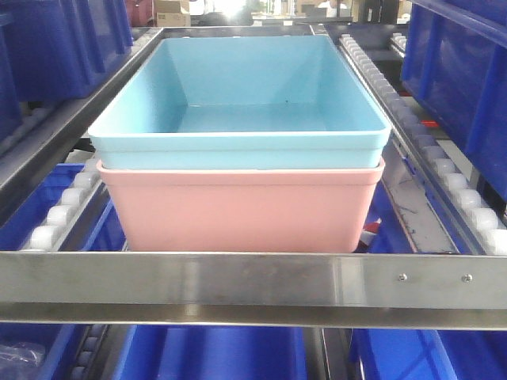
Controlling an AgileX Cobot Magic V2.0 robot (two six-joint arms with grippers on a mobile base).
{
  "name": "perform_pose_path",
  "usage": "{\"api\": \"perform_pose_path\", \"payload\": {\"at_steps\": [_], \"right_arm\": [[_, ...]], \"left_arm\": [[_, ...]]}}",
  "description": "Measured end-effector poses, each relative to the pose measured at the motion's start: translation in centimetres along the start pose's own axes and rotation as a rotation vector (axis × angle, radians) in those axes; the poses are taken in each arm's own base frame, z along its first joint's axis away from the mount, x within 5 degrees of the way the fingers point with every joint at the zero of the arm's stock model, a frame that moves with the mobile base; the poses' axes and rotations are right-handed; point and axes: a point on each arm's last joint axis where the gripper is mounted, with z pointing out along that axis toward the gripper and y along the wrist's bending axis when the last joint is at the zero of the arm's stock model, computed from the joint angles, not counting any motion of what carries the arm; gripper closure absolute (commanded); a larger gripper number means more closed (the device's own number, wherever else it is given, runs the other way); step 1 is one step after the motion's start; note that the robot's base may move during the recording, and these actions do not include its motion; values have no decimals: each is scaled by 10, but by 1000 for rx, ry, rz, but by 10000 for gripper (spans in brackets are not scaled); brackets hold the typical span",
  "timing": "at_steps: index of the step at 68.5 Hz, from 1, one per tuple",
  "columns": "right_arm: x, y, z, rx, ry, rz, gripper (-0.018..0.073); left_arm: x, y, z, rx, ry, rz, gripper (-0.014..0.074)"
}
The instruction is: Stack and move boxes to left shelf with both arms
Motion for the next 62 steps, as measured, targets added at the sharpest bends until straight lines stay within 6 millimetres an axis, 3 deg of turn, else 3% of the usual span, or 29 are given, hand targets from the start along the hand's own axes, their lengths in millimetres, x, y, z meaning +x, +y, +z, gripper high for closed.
{"api": "perform_pose_path", "payload": {"at_steps": [27,40,62], "right_arm": [[10,-2,-2,30,34,23,530],[44,-24,-31,325,142,301,530],[103,-22,-83,601,55,220,530]], "left_arm": [[0,0,0,1,-1,0,599],[0,0,0,2,-3,0,599],[0,0,0,2,-3,0,599]]}}
